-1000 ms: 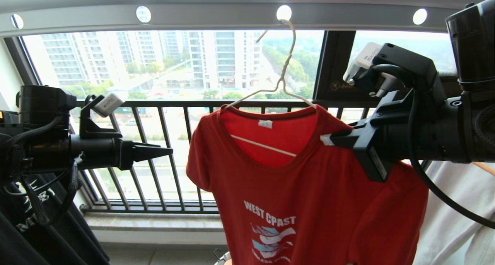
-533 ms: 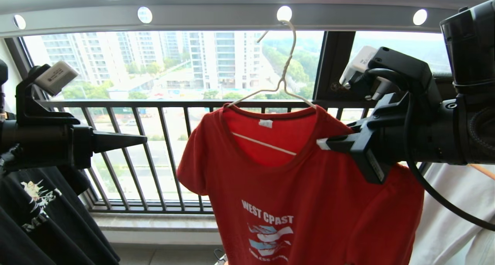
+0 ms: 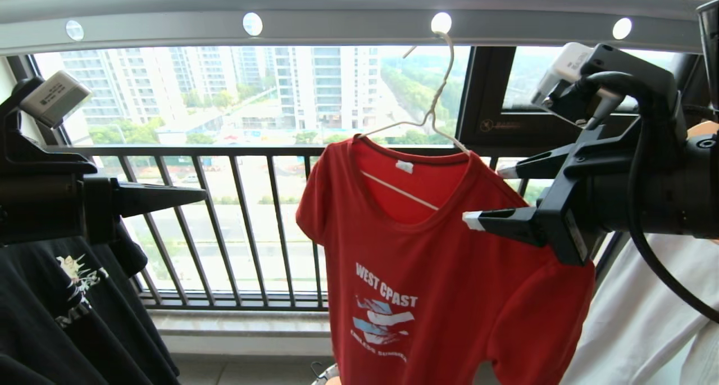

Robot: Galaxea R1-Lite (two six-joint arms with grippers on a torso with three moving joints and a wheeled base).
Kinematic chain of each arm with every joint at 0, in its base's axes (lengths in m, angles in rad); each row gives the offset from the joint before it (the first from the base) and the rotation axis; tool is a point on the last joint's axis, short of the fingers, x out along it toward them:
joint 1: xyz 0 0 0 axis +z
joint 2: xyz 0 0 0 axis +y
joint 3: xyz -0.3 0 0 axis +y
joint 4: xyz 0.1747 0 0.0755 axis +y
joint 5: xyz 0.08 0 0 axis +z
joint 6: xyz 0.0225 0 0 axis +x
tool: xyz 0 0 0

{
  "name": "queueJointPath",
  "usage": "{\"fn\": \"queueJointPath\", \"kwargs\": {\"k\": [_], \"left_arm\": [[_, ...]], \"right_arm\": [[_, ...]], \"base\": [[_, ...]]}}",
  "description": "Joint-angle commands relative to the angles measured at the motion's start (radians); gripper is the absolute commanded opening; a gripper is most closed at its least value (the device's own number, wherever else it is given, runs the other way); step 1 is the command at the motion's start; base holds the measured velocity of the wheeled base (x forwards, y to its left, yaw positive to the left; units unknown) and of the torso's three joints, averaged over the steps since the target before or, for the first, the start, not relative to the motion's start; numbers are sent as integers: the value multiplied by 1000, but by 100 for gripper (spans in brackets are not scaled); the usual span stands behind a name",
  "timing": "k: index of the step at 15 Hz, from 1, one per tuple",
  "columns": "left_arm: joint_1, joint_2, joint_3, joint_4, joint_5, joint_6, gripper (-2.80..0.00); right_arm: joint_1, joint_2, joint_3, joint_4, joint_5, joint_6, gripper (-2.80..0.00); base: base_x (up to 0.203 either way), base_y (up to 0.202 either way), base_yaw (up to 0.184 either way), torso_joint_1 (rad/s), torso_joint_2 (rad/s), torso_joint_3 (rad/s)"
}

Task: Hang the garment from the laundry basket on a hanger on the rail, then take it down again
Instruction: Take the clothes off the clothes rack

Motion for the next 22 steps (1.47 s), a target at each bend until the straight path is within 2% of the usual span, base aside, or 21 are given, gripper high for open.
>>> {"fn": "queueJointPath", "kwargs": {"k": [1,4,7,10,13,17,22], "left_arm": [[-25,-27,1,3,-4,-3,-280],[-65,-64,-11,72,-4,-4,-280],[-70,-100,-13,78,-5,-8,-280],[-87,-128,-18,95,-5,-19,-280],[-113,-159,-54,160,-5,-46,-280],[-113,-163,-57,164,-3,-49,-280],[-113,-159,-54,164,-2,-49,-280]], "right_arm": [[-28,-84,53,4,-1,61,0],[-158,-158,184,3,61,76,0],[-283,-226,280,1,163,78,0],[-372,-267,339,3,235,76,0],[-377,-277,409,-5,250,79,0],[-377,-266,456,-9,291,80,0],[-354,-245,486,-7,443,88,0]], "base": [[0,0,0,0,0,0],[0,0,0,0,0,0],[0,0,0,0,0,0],[0,0,0,0,0,0],[0,0,0,0,0,0],[0,0,0,0,0,0],[0,0,0,0,0,0]]}}
